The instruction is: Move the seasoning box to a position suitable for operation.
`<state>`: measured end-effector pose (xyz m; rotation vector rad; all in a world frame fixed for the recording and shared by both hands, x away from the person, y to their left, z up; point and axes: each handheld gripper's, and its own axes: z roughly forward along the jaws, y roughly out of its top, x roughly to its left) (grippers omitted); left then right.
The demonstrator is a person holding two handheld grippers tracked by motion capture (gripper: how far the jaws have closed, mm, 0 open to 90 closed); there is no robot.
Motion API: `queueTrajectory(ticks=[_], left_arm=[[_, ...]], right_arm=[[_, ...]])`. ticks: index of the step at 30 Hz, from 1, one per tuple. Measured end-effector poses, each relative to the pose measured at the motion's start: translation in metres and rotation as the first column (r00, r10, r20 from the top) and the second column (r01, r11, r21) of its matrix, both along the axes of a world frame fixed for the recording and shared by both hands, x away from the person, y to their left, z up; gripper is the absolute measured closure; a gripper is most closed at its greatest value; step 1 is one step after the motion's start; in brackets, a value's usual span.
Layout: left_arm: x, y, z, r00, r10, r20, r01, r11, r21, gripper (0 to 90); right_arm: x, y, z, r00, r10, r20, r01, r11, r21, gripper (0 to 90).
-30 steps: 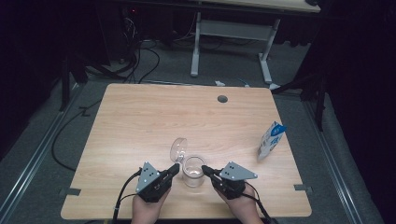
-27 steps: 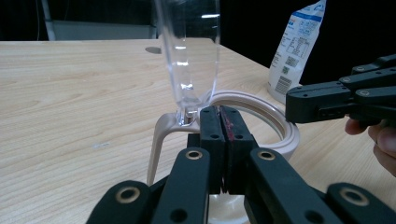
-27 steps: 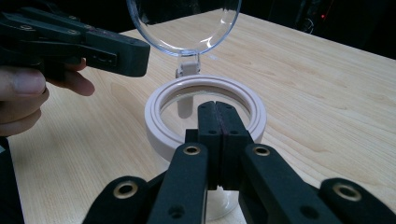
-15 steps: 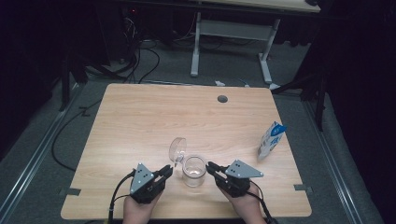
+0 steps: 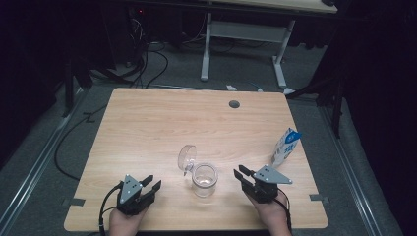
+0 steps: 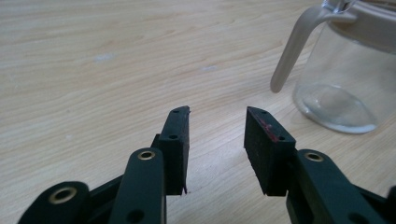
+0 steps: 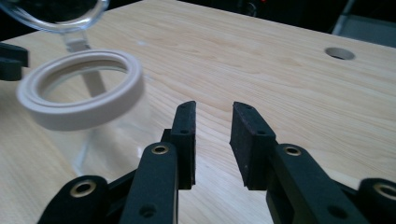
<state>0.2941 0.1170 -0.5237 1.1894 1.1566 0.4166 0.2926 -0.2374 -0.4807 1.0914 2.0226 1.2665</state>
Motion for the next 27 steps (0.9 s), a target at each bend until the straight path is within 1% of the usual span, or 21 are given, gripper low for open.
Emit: queueTrajectory(ticks=[1, 3, 4, 6, 7, 8, 10, 13, 14, 16, 18, 21, 22, 25, 27], left_arm=[[-0.001, -0.001, 0.0, 1.0, -0.005, 0.003, 0.005, 1.0, 0.006, 60.3], [-0.001, -0.001, 0.0, 0.9999, -0.013, 0.002, 0.013, 0.9999, 0.001, 60.2], [-0.002, 0.0, -0.001, 0.9998, -0.018, 0.001, 0.018, 0.9998, 0.005, 60.1], [-0.002, 0.0, 0.0, 0.9998, -0.021, 0.004, 0.021, 0.9998, -0.002, 60.0], [-0.002, 0.0, 0.0, 0.9998, -0.021, 0.004, 0.021, 0.9998, -0.002, 60.0], [-0.003, 0.0, 0.001, 0.9997, -0.022, 0.008, 0.022, 0.9997, -0.01, 59.9], [-0.003, -0.001, 0.001, 0.9995, -0.03, 0.011, 0.03, 0.9995, -0.005, 59.9], [-0.003, -0.002, 0.0, 0.9993, -0.037, 0.012, 0.037, 0.9993, -0.002, 59.8], [-0.003, -0.002, 0.0, 0.9993, -0.037, 0.012, 0.037, 0.9993, -0.002, 59.8], [-0.003, -0.003, 0.0, 0.9992, -0.038, 0.011, 0.038, 0.9992, -0.007, 59.8], [-0.004, -0.004, 0.0, 0.999, -0.042, 0.014, 0.042, 0.9991, -0.009, 59.6], [-0.004, -0.005, 0.0, 0.9989, -0.045, 0.017, 0.045, 0.9989, -0.01, 59.6], [-0.004, -0.005, 0.0, 0.9989, -0.045, 0.017, 0.045, 0.9989, -0.01, 59.6], [-0.005, -0.004, 0.0, 0.999, -0.042, 0.017, 0.042, 0.9991, -0.009, 59.6], [-0.008, -0.003, 0.0, 0.9991, -0.036, 0.022, 0.036, 0.9993, -0.006, 59.5]], right_arm=[[0.0, -0.003, 0.0, 1.0, -0.009, -0.003, 0.009, 1.0, 0.0, 69.3], [0.0, -0.01, -0.002, 0.9994, -0.034, -0.011, 0.034, 0.999, 0.001, 67.6], [0.0, -0.014, -0.003, 0.9988, -0.048, -0.013, 0.048, 0.999, 0.003, 66.7], [0.001, -0.023, -0.004, 0.995, -0.097, -0.021, 0.097, 0.995, 0.002, 64.5], [0.001, -0.023, -0.004, 0.995, -0.097, -0.021, 0.097, 0.995, 0.002, 64.5], [0.002, -0.032, -0.004, 0.9903, -0.136, -0.025, 0.136, 0.991, 0.0, 60.8], [0.002, -0.04, -0.005, 0.9843, -0.175, -0.02, 0.175, 0.984, -0.011, 58.9], [0.001, -0.054, -0.005, 0.9717, -0.235, -0.021, 0.235, 0.972, -0.021, 54.7], [0.001, -0.054, -0.005, 0.9717, -0.235, -0.021, 0.235, 0.972, -0.021, 54.7], [0.0, -0.066, -0.005, 0.9607, -0.276, -0.027, 0.276, 0.961, -0.015, 52.2], [0.0, -0.078, -0.005, 0.9466, -0.321, -0.032, 0.321, 0.947, -0.015, 49.1], [0.002, -0.085, -0.006, 0.9354, -0.353, -0.027, 0.352, 0.936, -0.021, 44.4], [0.003, -0.087, -0.006, 0.933, -0.359, -0.029, 0.358, 0.933, -0.019, 42.6], [0.008, -0.091, -0.007, 0.9186, -0.395, -0.024, 0.394, 0.919, -0.031, 35.1], [0.012, -0.093, -0.007, 0.9105, -0.413, -0.027, 0.412, 0.91, -0.041, 29.7]])
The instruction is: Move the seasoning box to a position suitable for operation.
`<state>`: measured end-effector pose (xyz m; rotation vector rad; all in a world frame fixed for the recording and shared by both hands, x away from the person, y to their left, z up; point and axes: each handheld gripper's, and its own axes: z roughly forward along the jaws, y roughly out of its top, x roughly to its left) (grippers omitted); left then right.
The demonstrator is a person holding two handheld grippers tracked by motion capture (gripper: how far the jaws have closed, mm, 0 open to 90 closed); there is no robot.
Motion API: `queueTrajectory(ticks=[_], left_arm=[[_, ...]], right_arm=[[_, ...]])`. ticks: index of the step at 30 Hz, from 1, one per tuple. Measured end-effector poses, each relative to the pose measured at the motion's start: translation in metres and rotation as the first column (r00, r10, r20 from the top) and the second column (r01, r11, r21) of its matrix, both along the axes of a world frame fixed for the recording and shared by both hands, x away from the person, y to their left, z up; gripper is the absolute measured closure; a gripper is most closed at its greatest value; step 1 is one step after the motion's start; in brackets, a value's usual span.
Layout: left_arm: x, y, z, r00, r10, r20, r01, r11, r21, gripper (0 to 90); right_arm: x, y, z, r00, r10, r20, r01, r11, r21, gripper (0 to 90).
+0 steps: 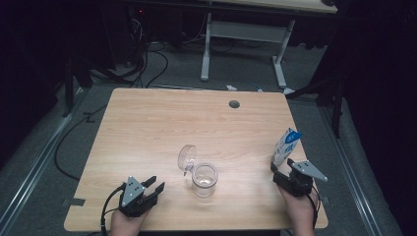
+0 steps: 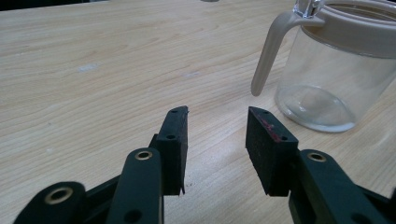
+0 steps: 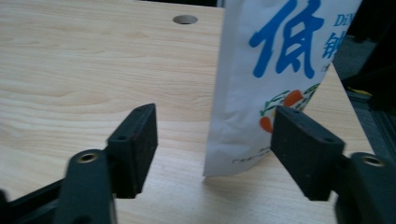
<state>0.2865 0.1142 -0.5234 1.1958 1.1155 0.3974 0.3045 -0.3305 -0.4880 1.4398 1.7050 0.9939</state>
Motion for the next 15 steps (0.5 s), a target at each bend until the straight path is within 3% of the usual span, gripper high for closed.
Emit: queueTrajectory(ticks=[4, 10, 15], left_arm=[[-0.009, 0.006, 0.001, 0.9998, 0.018, 0.012, -0.018, 0.9998, -0.003, 59.6], [-0.019, 0.017, 0.002, 0.9984, 0.052, 0.021, -0.052, 0.9986, -0.005, 59.5], [-0.022, 0.027, 0.003, 0.9961, 0.085, 0.021, -0.085, 0.9962, -0.02, 59.5]], right_arm=[[0.012, -0.003, -0.001, 0.9981, -0.062, -0.002, 0.062, 0.998, -0.016, 22.5], [0.031, -0.007, -0.004, 0.9947, -0.101, -0.017, 0.101, 0.995, -0.015, 18.3], [0.039, -0.002, -0.004, 0.9908, -0.134, -0.021, 0.132, 0.99, -0.056, 23.7]])
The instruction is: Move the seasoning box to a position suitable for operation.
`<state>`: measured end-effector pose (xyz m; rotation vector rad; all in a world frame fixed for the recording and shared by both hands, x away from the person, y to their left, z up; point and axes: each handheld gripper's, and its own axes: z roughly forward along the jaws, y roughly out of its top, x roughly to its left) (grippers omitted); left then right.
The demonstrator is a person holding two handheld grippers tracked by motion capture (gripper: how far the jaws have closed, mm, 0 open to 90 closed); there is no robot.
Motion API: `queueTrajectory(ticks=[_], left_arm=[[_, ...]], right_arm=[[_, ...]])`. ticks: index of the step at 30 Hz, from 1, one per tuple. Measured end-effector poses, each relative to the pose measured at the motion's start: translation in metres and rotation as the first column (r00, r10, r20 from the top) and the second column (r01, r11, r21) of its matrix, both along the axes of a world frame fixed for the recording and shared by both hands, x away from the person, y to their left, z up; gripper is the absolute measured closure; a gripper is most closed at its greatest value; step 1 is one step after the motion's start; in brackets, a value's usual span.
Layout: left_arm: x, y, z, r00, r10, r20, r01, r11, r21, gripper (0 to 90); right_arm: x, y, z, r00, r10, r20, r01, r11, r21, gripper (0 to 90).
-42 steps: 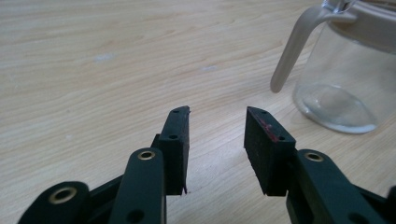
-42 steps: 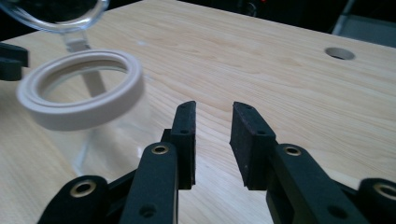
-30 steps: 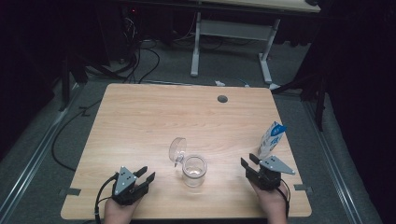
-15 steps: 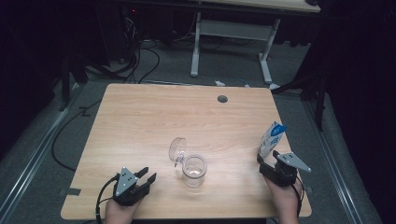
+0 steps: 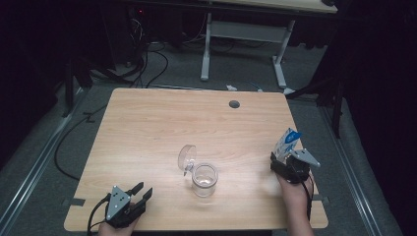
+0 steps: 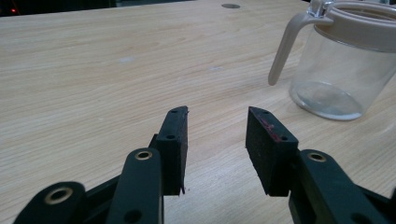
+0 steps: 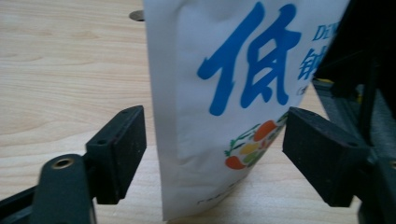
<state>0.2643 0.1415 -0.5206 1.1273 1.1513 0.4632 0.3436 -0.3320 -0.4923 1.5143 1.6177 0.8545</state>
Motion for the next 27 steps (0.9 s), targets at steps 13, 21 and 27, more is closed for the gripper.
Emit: queueTrajectory(ticks=[13, 21, 27], left_arm=[[0.007, -0.016, 0.0, 0.9982, -0.06, 0.002, 0.06, 0.9981, 0.014, 58.6], [0.012, -0.023, 0.001, 0.9967, -0.081, 0.002, 0.081, 0.9967, 0.004, 58.3], [0.016, -0.028, 0.0, 0.9957, -0.093, -0.002, 0.093, 0.9957, 0.004, 58.3]], right_arm=[[-0.019, -0.012, 0.004, 0.9989, 0.03, 0.035, -0.03, 1.0, 0.002, 53.5], [-0.031, -0.022, 0.004, 0.9983, 0.032, 0.048, -0.032, 0.999, -0.011, 71.3], [-0.038, -0.03, 0.004, 0.9973, 0.038, 0.063, -0.038, 0.999, -0.009, 76.5]])
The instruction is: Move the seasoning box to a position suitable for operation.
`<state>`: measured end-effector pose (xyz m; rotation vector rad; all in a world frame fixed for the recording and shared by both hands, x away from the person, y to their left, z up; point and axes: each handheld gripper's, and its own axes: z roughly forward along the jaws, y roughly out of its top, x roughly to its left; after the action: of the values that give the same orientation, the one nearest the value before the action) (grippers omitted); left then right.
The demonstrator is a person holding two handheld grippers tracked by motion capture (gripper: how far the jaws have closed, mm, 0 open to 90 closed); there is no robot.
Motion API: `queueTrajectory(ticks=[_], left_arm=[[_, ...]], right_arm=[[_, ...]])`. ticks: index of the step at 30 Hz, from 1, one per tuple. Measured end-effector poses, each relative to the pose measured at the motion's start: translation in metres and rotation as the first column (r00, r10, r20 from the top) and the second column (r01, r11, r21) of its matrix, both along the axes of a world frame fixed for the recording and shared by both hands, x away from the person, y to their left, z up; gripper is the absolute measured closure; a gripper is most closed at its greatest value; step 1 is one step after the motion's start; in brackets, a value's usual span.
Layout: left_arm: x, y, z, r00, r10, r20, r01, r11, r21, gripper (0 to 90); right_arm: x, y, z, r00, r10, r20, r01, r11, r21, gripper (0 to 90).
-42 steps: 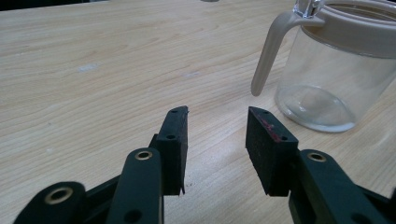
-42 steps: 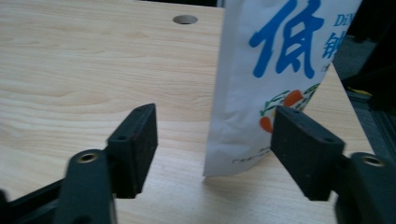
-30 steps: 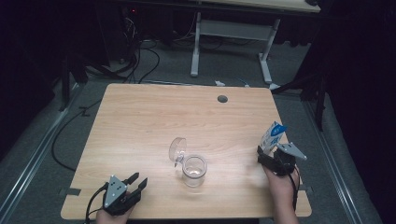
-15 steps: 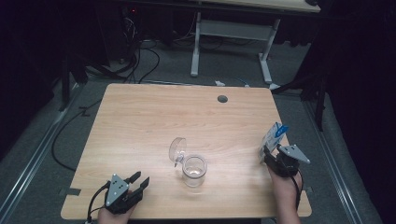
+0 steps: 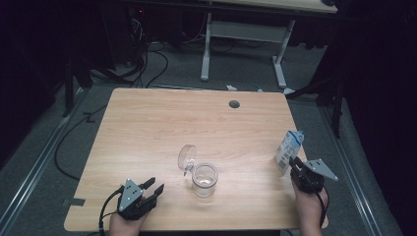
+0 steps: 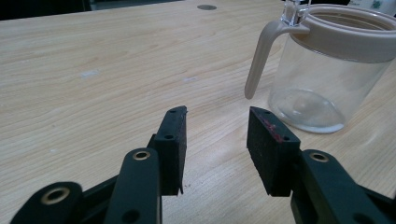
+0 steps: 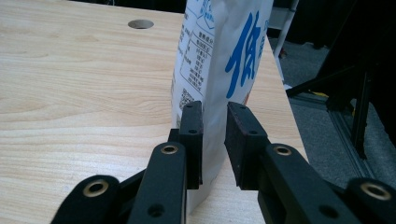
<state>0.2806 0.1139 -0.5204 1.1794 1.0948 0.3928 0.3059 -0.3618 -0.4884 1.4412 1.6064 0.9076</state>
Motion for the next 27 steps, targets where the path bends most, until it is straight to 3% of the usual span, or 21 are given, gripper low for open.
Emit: queueTrajectory(ticks=[6, 12, 20, 27], left_arm=[[-0.001, 0.001, 0.0, 1.0, 0.002, 0.002, -0.002, 1.0, 0.006, 57.9], [-0.003, 0.006, 0.0, 0.9999, 0.017, -0.002, -0.017, 0.9999, -0.003, 57.8], [-0.005, 0.012, -0.001, 0.9994, 0.034, -0.006, -0.034, 0.9994, -0.007, 57.5], [-0.005, 0.012, -0.001, 0.9993, 0.037, -0.007, -0.037, 0.9993, -0.009, 57.5]], right_arm=[[0.001, 0.001, 0.002, 0.9996, 0.005, 0.028, -0.005, 1.0, 0.008, 69.7], [0.008, 0.002, 0.001, 0.9997, -0.002, 0.024, 0.001, 1.0, 0.007, 66.4], [0.012, -0.001, -0.002, 0.9989, 0.009, 0.045, -0.012, 0.999, 0.049, 73.7], [0.01, 0.0, -0.004, 0.9973, 0.028, 0.067, -0.031, 0.999, 0.036, 85.7]])
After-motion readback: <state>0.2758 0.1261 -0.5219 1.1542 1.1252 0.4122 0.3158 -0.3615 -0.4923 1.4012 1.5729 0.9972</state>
